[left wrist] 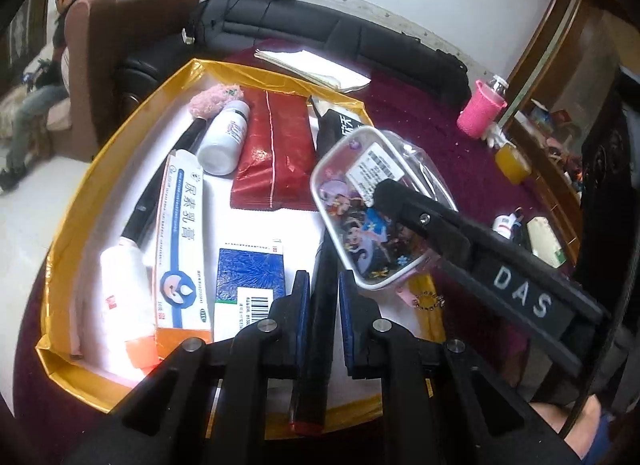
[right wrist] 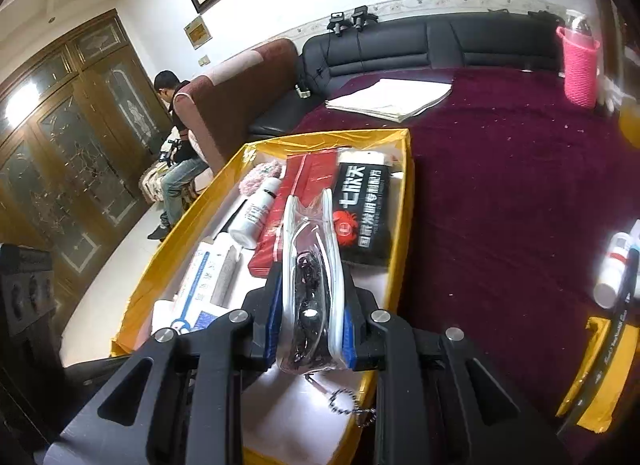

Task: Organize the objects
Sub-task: 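Carry the marker and clear pouch into the tray and open both grippers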

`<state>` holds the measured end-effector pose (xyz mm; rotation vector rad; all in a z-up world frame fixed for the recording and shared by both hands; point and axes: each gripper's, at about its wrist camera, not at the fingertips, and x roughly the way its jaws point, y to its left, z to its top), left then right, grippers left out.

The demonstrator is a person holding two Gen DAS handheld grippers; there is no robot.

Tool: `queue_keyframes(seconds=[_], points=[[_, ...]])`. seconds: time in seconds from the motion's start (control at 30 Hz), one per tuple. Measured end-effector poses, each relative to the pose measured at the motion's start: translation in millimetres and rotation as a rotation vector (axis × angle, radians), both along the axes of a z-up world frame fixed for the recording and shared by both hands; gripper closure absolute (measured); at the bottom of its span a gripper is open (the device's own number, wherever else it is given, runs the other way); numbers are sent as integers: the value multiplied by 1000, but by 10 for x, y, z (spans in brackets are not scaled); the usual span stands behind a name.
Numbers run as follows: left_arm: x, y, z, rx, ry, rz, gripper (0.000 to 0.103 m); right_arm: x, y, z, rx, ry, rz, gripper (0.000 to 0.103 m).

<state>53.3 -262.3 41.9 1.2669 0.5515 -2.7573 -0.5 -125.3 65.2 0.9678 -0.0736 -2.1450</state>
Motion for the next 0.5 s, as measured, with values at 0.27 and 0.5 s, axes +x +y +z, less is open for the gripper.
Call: queue_keyframes(seconds=[0.27, 0.5], points=[[25, 71, 34, -118, 7, 20, 91, 41, 56, -148, -26, -99, 16, 81], [79, 126, 65, -162, 7, 17, 91, 115, 49, -195, -23, -108, 39, 79]])
